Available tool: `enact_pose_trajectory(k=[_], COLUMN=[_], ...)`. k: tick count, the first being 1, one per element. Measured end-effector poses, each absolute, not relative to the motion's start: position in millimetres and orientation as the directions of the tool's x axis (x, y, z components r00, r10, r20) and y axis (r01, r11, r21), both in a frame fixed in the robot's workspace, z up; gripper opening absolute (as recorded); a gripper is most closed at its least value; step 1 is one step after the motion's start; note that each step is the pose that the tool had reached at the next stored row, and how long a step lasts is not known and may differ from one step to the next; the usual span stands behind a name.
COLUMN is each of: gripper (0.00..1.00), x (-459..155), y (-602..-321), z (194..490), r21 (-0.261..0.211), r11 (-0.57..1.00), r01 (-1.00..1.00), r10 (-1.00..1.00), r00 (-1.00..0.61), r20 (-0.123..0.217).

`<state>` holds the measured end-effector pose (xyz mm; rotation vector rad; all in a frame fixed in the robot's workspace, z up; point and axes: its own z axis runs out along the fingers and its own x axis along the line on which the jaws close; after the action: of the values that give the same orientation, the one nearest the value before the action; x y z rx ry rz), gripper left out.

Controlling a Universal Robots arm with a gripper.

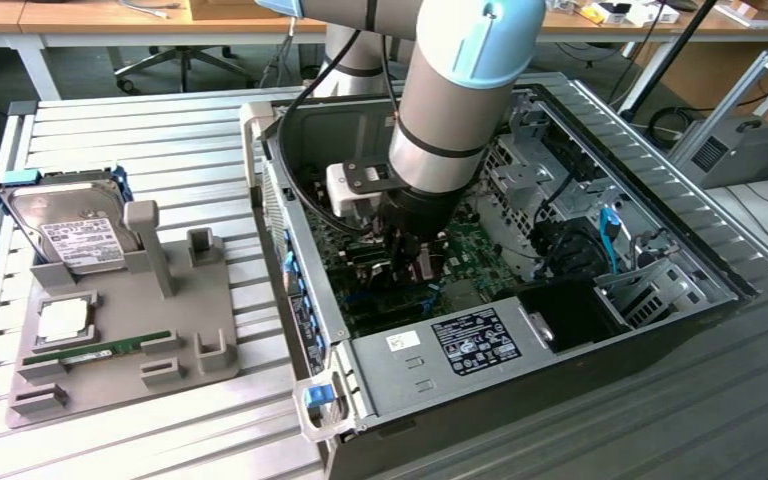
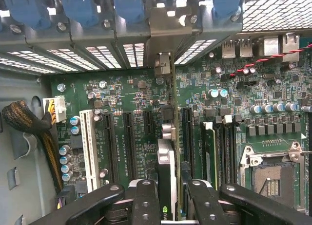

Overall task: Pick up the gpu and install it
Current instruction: 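Insert the gpu into the slot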

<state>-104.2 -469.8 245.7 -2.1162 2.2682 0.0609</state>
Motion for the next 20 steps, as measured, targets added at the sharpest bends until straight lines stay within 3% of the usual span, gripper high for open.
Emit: enact_pose_trajectory(k=[20], gripper=[0.27], x=[-104.1], y=[-469.8], z=[244.5], r21=[0.002], r11=[0.106], r01=[-0.994], r10=[-0.993], r00=[-0.106], r20=[-0.055])
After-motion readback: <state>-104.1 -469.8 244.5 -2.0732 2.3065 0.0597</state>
